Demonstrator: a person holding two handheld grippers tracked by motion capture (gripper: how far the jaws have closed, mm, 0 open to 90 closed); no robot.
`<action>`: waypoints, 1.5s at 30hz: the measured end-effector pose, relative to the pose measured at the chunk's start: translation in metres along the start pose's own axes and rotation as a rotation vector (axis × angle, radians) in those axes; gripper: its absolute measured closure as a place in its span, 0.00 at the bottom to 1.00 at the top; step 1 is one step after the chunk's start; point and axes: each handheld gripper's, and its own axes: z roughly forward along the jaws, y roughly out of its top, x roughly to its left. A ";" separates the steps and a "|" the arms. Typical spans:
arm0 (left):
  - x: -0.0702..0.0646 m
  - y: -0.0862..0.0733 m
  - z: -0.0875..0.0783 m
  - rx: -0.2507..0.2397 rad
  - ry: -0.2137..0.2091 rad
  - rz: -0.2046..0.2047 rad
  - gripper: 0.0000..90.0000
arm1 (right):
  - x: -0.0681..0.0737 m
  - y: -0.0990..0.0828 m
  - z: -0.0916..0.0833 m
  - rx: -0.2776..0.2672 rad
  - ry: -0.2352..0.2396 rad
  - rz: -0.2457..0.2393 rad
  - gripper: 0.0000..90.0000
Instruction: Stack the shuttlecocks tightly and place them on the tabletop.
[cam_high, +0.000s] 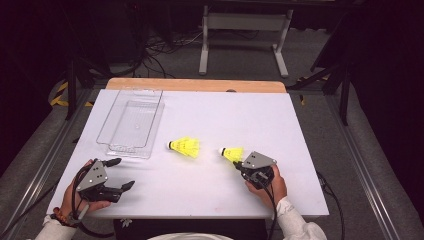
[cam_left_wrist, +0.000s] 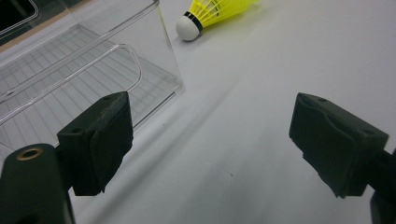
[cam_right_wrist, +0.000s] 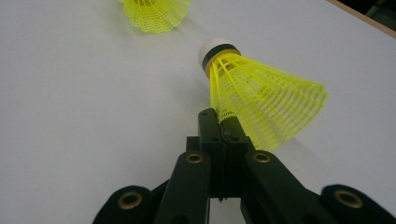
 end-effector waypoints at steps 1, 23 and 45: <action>0.000 0.000 0.000 0.000 -0.001 -0.001 0.16 | 0.000 0.000 0.000 -0.001 -0.003 -0.002 1.00; 0.000 0.000 0.001 0.005 -0.002 0.001 0.16 | -0.001 0.002 -0.007 -0.030 -0.016 -0.006 1.00; 0.000 0.000 0.002 0.008 -0.003 0.000 0.16 | 0.002 0.007 -0.009 -0.060 -0.019 -0.015 1.00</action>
